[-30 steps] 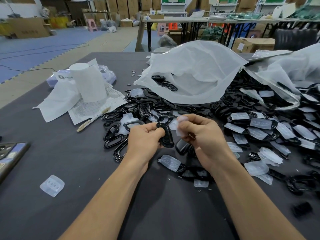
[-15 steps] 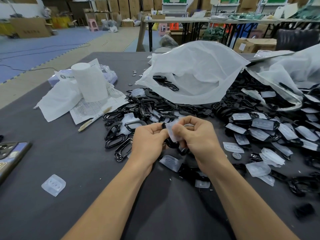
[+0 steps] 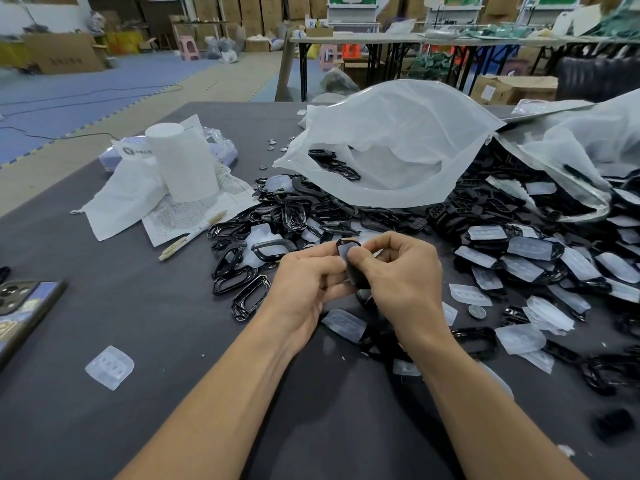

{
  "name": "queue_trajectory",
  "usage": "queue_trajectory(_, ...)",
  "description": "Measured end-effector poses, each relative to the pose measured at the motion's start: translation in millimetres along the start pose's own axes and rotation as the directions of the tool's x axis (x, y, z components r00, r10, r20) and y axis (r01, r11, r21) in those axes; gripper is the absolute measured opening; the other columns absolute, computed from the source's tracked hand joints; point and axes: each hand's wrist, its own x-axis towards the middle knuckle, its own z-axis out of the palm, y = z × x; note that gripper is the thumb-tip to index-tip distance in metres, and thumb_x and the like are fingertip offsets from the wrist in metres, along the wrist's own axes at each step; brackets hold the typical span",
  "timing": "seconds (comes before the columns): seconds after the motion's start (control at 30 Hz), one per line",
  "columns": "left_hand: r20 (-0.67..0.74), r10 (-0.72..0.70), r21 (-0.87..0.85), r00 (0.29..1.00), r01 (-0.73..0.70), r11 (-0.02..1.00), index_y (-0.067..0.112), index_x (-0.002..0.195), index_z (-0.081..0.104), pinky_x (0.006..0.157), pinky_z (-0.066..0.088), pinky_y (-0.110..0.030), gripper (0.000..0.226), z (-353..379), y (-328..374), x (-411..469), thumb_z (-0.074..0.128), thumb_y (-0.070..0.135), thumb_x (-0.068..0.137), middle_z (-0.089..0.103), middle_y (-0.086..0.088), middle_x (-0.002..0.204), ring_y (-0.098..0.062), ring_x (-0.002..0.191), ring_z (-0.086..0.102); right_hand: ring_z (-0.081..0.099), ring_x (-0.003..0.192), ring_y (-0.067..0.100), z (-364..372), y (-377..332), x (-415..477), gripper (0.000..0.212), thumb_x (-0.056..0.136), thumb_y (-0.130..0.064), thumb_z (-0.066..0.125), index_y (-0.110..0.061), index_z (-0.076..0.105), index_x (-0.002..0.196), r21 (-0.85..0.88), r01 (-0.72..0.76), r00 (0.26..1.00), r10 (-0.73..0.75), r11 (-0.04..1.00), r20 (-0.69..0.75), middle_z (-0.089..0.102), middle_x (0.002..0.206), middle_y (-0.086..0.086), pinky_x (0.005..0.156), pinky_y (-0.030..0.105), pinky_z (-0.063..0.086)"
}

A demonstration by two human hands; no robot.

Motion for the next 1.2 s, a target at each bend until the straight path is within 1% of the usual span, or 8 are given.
queue_trajectory(0.07, -0.026, -0.008, 0.001, 1.000, 0.008, 1.000, -0.006, 0.101, 0.077, 0.067, 0.061, -0.031, 0.029, 1, -1, 0, 0.050, -0.012, 0.090, 0.051, -0.022, 0.104, -0.035, 0.095, 0.043, 0.053, 0.044, 0.004, 0, -1, -1, 0.020, 0.076, -0.032, 0.087, -0.024, 0.072, 0.067, -0.003, 0.000, 1.000, 0.000, 1.000, -0.019, 0.063, 0.051, -0.005, 0.047, 0.020, 0.045)
queue_trajectory(0.2, -0.062, 0.003, -0.030, 0.998, -0.004, 1.000, -0.003, 0.096, 0.077, 0.057, 0.061, -0.031, 0.027, 3, -1, -1, 0.052, -0.010, 0.092, 0.067, -0.020, 0.080, -0.026, 0.064, 0.065, 0.049, 0.042, 0.002, -3, -4, 0, 0.024, 0.074, -0.033, 0.089, -0.022, 0.069, 0.064, -0.012, -0.008, 1.000, 0.008, 1.000, -0.010, 0.057, 0.046, -0.011, 0.046, 0.016, 0.040)
queue_trajectory(0.27, -0.076, 0.011, -0.035, 0.997, -0.014, 0.999, 0.000, 0.086, 0.079, 0.056, 0.061, -0.032, 0.029, 3, -2, -1, 0.053, -0.009, 0.093, 0.070, -0.019, 0.076, -0.023, 0.061, 0.069, 0.048, 0.041, 0.002, -5, -4, 1, 0.028, 0.072, -0.035, 0.089, -0.021, 0.067, 0.063, -0.038, -0.010, 1.000, 0.010, 0.999, 0.003, 0.054, 0.044, -0.013, 0.044, 0.012, 0.035)
queue_trajectory(0.47, -0.168, 0.019, 0.015, 0.986, -0.017, 1.000, 0.001, 0.087, 0.077, 0.067, 0.055, -0.039, 0.024, 3, -4, 2, 0.054, -0.004, 0.096, 0.069, -0.019, 0.078, -0.022, 0.062, 0.067, 0.057, 0.055, 0.002, -7, -1, 1, 0.023, 0.077, -0.053, 0.079, -0.033, 0.068, 0.075, -0.101, -0.013, 0.989, 0.027, 0.995, 0.143, 0.067, 0.061, -0.014, 0.057, 0.023, 0.043)
queue_trajectory(0.6, -0.208, 0.032, -0.015, 0.978, -0.035, 0.999, -0.001, 0.097, 0.074, 0.064, 0.063, -0.031, 0.020, -1, -1, 5, 0.054, -0.002, 0.098, 0.078, -0.019, 0.090, -0.019, 0.074, 0.076, 0.062, 0.052, 0.010, -11, -1, 3, 0.012, 0.084, -0.037, 0.076, -0.031, 0.071, 0.076, -0.019, -0.032, 0.974, 0.036, 0.999, 0.226, 0.070, 0.063, -0.006, 0.063, 0.035, 0.052)
queue_trajectory(0.8, -0.189, 0.049, 0.044, 0.981, -0.041, 0.998, 0.009, 0.087, 0.080, 0.077, 0.065, -0.033, 0.029, -2, 2, 3, 0.057, -0.007, 0.090, 0.075, -0.015, 0.089, -0.023, 0.080, 0.071, 0.057, 0.047, 0.014, -10, -1, 3, 0.013, 0.086, -0.020, 0.075, -0.024, 0.073, 0.074, 0.016, -0.051, 0.969, 0.046, 0.999, 0.244, 0.067, 0.054, 0.002, 0.051, 0.026, 0.043)
queue_trajectory(1.0, -0.228, 0.134, 0.144, 0.964, -0.103, 0.984, 0.013, 0.078, 0.082, 0.061, 0.058, -0.021, 0.028, -1, 3, -1, 0.066, -0.006, 0.090, 0.079, -0.010, 0.083, -0.015, 0.069, 0.074, 0.058, 0.047, 0.016, -10, -2, 2, 0.016, 0.085, -0.016, 0.077, -0.022, 0.072, 0.071, 0.045, -0.058, 0.967, 0.044, 0.997, 0.249, 0.067, 0.056, 0.001, 0.053, 0.029, 0.044)
queue_trajectory(1.2, -0.242, 0.137, 0.144, 0.961, -0.104, 0.984, 0.010, 0.082, 0.080, 0.057, 0.057, -0.020, 0.024, -2, 2, 1, 0.065, -0.007, 0.091, 0.078, -0.010, 0.079, -0.014, 0.065, 0.074, 0.057, 0.051, 0.020, -9, 0, 2, 0.007, 0.078, -0.017, 0.076, -0.020, 0.073, 0.072, 0.120, -0.080, 0.961, 0.045, 0.989, 0.271, 0.068, 0.061, 0.003, 0.057, 0.035, 0.046)
